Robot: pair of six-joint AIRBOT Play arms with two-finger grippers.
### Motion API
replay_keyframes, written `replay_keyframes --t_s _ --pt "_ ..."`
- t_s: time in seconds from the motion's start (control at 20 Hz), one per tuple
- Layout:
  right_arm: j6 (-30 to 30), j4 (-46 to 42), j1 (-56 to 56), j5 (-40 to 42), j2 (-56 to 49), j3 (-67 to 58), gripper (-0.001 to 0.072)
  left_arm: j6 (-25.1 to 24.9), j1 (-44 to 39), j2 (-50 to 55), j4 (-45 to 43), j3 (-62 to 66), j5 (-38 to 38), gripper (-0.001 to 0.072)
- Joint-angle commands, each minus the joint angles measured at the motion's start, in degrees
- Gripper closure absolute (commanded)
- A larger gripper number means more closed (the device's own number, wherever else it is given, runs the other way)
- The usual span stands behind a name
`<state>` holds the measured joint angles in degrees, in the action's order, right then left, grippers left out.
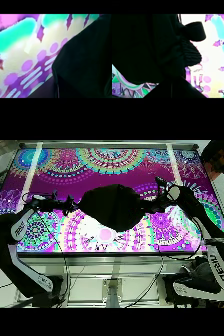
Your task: Fold the clothes and pants, and hang the long-sleeved shirts on hangers.
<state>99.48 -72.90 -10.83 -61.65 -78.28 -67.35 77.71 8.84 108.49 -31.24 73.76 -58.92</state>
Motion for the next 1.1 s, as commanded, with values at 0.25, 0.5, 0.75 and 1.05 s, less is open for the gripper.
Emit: replay_keyframes --t_s 0.25,0.5,0.75,1.05 --pt "0.7 -3.8 0.2 1.9 0.0 0.0 0.0695 -8.8 -0.3 -7.6 8.7 6.9 0.5 0.0705" --pt "2.2 -0.2 0.1 5.3 0.4 0.0 0.0695 -7.2 -3.5 -13.7 0.6 25.0 0.5 0.0706" --pt "5.1 0.4 0.1 8.2 9.2 0.0 0.0695 -1.1 -9.7 -13.8 -21.6 38.9 2.4 0.0706" --pt "6.1 -2.2 0.1 1.7 17.8 0.0 0.0695 1.5 -12.6 -14.2 -27.1 42.8 8.6 0.0706"
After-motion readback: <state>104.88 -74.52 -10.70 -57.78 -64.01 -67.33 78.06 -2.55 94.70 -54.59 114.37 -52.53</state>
